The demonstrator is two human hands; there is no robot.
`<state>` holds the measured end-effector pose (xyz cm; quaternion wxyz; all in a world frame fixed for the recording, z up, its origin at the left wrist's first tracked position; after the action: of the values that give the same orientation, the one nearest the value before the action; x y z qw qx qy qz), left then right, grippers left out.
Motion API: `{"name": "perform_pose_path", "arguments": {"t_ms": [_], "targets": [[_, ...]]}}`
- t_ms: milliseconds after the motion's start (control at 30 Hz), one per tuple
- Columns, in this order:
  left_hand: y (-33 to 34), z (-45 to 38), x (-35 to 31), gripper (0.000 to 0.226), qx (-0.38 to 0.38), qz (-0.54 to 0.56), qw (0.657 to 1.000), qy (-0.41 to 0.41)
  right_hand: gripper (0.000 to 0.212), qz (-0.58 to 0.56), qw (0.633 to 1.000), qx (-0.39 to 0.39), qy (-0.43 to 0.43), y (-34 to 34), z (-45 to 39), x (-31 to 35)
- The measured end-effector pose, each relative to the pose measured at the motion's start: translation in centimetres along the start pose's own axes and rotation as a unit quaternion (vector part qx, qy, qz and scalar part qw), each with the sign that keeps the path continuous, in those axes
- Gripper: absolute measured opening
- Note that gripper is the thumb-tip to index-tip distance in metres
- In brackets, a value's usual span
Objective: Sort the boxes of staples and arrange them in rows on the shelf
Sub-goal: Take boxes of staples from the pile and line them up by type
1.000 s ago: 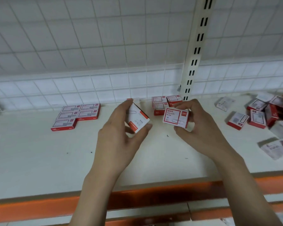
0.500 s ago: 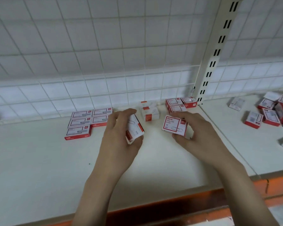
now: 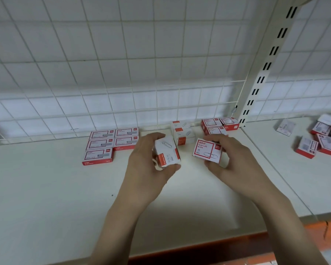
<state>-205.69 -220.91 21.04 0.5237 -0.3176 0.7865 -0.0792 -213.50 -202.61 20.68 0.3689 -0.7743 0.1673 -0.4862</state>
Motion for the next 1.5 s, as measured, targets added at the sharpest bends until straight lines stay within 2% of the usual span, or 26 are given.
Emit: {"name": "perform_pose_path", "arguments": {"t_ms": [67,133,300,400,467,567,633,867,1033,1200,1500], "targets": [[0.0,-0.3,0.4,0.062,0.039,-0.012,0.999,0.0,0.048,-0.002,1.0,0.002,-0.001,-0.2,-0.3,-0.2],[0.2,-0.5,0.7,0.063,0.116,-0.042,0.992,-0.016,0.047,-0.002,1.0,0.007,-0.002,-0.4,-0.4,-0.5],[2.1,-1.4,0.9,0.079,0.318,-0.113,0.94,-0.052,0.047,0.002,1.0,0.011,0.002,-1.2,-0.4,-1.4],[3.5,-1.8,0.4,0.092,0.368,-0.155,0.913,-0.077,0.048,0.002,1.0,0.016,0.006,-1.7,-0.5,-1.9],[3.7,-1.9,-0.1,0.089,0.344,-0.196,0.916,-0.065,0.049,0.0,1.0,0.023,0.011,-1.9,-0.6,-2.1],[3.7,-1.3,-0.5,0.071,0.246,-0.241,0.938,-0.039,0.048,-0.003,0.999,0.028,0.018,-2.2,-0.5,-2.5],[4.0,-0.8,-0.4,0.056,0.211,-0.262,0.941,-0.021,0.048,-0.001,0.999,0.03,0.019,-2.3,-0.6,-2.8],[5.8,-1.0,0.6,0.044,0.199,-0.337,0.92,0.003,0.05,-0.004,0.999,0.042,0.011,-2.1,-1.0,-4.1],[7.2,-3.1,0.7,0.04,0.198,-0.42,0.883,0.066,0.05,-0.006,0.999,0.033,0.012,-2.2,-1.4,-5.1],[7.6,-4.6,1.1,0.04,0.204,-0.467,0.856,0.08,0.051,-0.006,0.999,0.033,0.005,-2.2,-1.7,-5.9],[7.9,-5.4,2.2,0.043,0.205,-0.462,0.859,0.078,0.05,-0.019,0.999,0.033,0.006,-2.6,-1.5,-6.7]]}}
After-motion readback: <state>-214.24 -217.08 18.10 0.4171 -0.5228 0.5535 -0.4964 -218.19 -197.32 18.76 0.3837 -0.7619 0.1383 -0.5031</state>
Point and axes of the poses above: each hand's wrist, its own z-axis away from the middle knuckle, its own y-axis out of the palm, x = y × z, the point moved 2 cm from there along -z, towards the middle knuckle, and after that the axes turned 7 degrees about y, right-handed, at the moved point
